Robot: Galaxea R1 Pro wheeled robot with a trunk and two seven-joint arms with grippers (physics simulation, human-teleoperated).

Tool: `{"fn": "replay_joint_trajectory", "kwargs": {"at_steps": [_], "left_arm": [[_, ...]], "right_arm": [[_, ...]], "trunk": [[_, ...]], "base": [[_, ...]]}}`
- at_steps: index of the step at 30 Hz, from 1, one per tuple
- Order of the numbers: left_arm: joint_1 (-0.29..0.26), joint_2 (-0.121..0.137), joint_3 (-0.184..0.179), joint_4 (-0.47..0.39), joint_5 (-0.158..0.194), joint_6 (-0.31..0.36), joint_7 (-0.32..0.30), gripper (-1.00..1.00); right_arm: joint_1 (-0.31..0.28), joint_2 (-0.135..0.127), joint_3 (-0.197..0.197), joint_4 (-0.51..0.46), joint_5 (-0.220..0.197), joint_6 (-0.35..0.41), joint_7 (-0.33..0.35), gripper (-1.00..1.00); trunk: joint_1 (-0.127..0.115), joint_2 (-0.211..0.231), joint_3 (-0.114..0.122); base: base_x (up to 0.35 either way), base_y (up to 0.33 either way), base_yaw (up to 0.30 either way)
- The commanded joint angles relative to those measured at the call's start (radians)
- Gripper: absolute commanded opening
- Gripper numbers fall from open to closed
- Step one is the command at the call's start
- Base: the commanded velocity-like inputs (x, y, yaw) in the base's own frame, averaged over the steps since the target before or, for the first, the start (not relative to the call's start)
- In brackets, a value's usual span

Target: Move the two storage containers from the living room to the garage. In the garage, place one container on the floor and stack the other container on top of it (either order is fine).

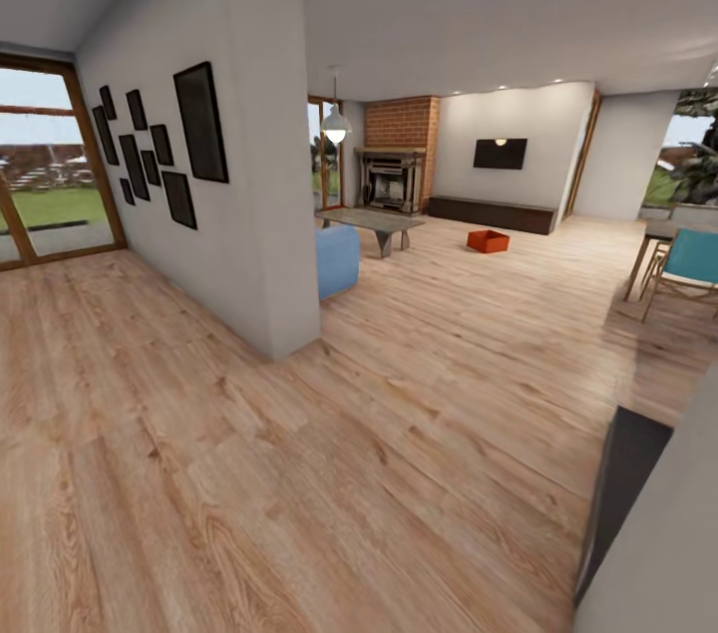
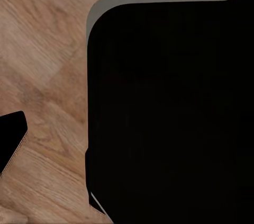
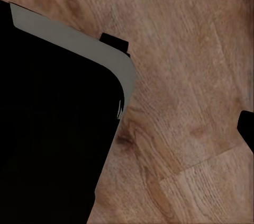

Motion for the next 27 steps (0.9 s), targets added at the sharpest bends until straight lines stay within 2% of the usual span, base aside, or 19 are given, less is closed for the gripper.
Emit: {"fn": "replay_joint_trajectory", "kwargs": {"at_steps": [1,27], "left_arm": [[0.0,0.0,0.001,0.0,0.002,-0.001,0.0,1.0],[0.0,0.0,0.001,0.0,0.002,-0.001,0.0,1.0]], "right_arm": [[-0.001,0.001,0.008,0.003,-0.011,-0.006,0.003,1.0],[-0.001,-0.001,0.008,0.003,-0.011,-0.008,0.003,1.0]], "trunk": [[0.001,0.0,-0.001],[0.001,0.0,-0.001]], "base": [[0.321,0.0,0.0],[0.321,0.0,0.0]]}}
